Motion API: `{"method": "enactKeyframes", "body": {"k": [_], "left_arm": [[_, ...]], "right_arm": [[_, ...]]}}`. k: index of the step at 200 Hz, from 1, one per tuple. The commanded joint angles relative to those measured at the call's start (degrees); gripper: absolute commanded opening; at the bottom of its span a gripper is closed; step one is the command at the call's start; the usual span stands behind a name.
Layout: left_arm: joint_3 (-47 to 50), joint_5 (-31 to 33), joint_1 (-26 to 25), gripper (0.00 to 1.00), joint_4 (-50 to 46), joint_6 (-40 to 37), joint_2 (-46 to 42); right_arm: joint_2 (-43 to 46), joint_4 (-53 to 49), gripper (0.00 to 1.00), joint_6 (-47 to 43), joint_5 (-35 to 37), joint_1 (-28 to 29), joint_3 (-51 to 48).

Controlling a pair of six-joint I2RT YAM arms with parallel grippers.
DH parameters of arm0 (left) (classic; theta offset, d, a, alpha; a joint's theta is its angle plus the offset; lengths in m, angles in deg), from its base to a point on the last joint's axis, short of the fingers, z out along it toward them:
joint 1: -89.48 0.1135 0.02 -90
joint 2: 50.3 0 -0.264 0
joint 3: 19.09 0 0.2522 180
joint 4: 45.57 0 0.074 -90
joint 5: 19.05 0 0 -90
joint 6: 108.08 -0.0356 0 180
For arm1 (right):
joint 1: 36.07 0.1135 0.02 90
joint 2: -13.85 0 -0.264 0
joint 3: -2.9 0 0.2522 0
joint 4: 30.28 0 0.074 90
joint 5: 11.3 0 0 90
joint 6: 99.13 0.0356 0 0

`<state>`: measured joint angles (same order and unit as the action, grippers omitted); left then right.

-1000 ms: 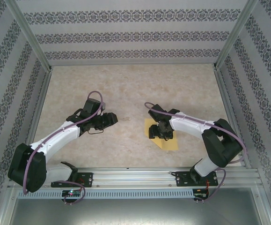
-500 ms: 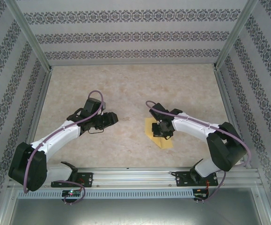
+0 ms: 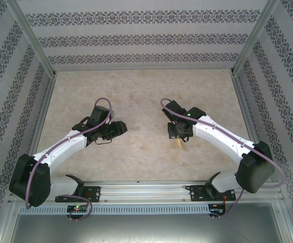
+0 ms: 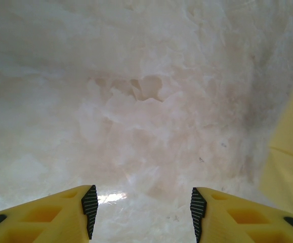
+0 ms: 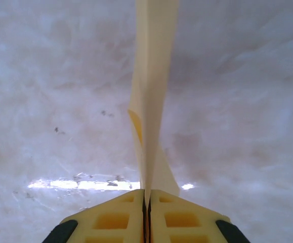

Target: Fold a paper plane with a square sheet of paper (pick it up from the middle)

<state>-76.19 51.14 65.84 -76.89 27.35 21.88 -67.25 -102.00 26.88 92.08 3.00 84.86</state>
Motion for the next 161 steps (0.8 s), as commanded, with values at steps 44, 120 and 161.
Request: {"method": "enactKeyframes", "body": {"k": [44,120,161], "left_arm": [[-0.19,18.14,-0.4,0.56,-10.56,1.95,-12.26],[0.96,28.32,0.43,0.59,-17.88,3.52,-25.08],[2.4,18.84,0.79,0.57,-9.42,0.63,-21.39]], "right_arm": [[-15.27,-16.07,0.13,5.1,15.97,11.45,13.36],[-22.97,21.94,0.44,5.53,-20.89,17.0,11.82],[-5.49,49.24,0.37,14.52,-35.25,7.6,-15.14]]}}
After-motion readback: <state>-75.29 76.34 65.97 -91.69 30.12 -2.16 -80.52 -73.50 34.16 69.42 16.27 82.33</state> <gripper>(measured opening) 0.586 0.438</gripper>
